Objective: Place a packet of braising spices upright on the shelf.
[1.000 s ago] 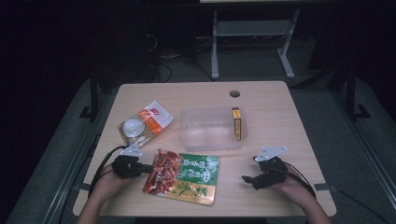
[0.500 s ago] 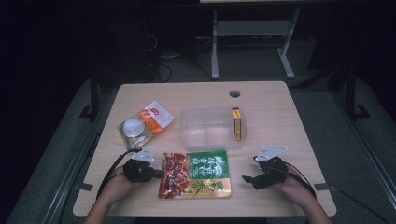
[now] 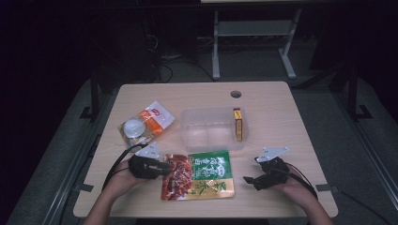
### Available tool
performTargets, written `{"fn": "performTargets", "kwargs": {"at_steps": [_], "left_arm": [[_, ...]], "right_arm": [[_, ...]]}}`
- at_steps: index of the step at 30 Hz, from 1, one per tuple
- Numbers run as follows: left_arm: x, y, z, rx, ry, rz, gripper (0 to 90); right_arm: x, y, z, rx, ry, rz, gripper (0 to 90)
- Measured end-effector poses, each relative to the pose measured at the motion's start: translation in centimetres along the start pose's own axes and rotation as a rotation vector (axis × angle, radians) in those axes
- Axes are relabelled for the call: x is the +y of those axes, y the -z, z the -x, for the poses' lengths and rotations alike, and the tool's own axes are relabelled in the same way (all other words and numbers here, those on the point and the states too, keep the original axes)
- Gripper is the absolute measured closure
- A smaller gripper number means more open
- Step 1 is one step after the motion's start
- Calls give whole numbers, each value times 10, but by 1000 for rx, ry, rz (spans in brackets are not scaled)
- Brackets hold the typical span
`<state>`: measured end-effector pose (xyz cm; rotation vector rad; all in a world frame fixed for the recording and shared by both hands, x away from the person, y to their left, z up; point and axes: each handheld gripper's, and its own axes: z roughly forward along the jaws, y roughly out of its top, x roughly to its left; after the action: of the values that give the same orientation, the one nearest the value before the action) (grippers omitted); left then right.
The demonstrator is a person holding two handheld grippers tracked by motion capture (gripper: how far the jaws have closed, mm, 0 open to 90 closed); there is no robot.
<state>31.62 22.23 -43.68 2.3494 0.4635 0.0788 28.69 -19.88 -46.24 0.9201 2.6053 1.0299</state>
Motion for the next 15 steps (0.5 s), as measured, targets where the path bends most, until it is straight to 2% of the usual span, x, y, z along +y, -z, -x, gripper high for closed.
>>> {"fn": "performTargets", "kwargs": {"at_steps": [3,6,8,11,15], "left_arm": [[8,-8,-5,-2,-37,-8,511],[14,-19,-12,-40,-49,-22,378],[17,-26,-16,-47,-48,-28,309],[20,-35,-21,-56,-54,-34,244],[23,-47,-23,-64,-63,-43,190]], "right_arm": [[0,0,-1,2,5,-1,132],[-1,0,1,-1,9,2,132],[-2,1,1,-2,4,5,132],[-3,2,2,-4,-8,3,132],[-3,1,2,-3,0,3,132]]}}
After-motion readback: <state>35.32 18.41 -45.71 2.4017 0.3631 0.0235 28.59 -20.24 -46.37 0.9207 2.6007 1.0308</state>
